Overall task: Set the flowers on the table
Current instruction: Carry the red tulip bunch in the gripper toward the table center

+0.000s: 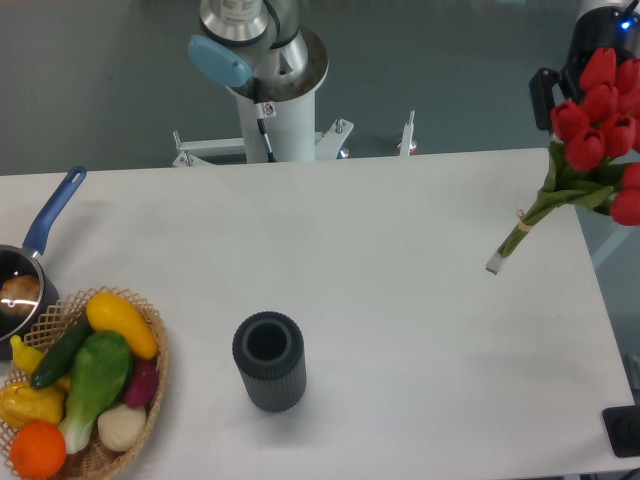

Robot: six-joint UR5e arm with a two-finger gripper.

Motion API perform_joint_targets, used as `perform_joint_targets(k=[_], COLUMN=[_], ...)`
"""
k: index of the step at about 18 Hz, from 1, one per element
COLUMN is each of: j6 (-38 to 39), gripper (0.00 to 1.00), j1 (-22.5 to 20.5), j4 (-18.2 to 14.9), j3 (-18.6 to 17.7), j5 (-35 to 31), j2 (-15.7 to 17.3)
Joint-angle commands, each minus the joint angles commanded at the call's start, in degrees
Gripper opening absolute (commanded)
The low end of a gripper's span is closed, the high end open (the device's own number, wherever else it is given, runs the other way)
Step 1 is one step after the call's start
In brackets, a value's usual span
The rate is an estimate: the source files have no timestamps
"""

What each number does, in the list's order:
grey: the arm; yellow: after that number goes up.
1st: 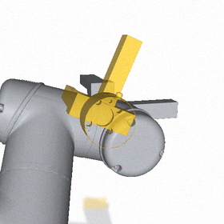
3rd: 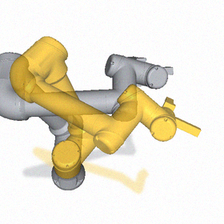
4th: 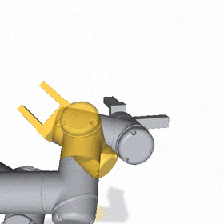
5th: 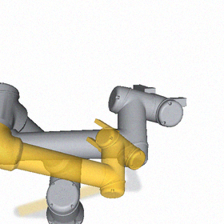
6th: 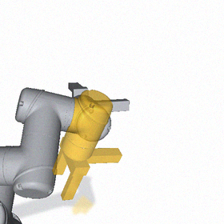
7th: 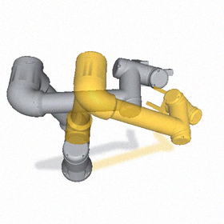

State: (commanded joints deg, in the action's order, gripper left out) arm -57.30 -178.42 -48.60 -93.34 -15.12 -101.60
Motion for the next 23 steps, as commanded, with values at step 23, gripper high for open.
perform_joint_targets(k=[23], j6=[-2.45], gripper=[0.38], j1=[12.81], j4=[-0.79], j3=[-1.49], j5=[-44.79], j2=[4.05])
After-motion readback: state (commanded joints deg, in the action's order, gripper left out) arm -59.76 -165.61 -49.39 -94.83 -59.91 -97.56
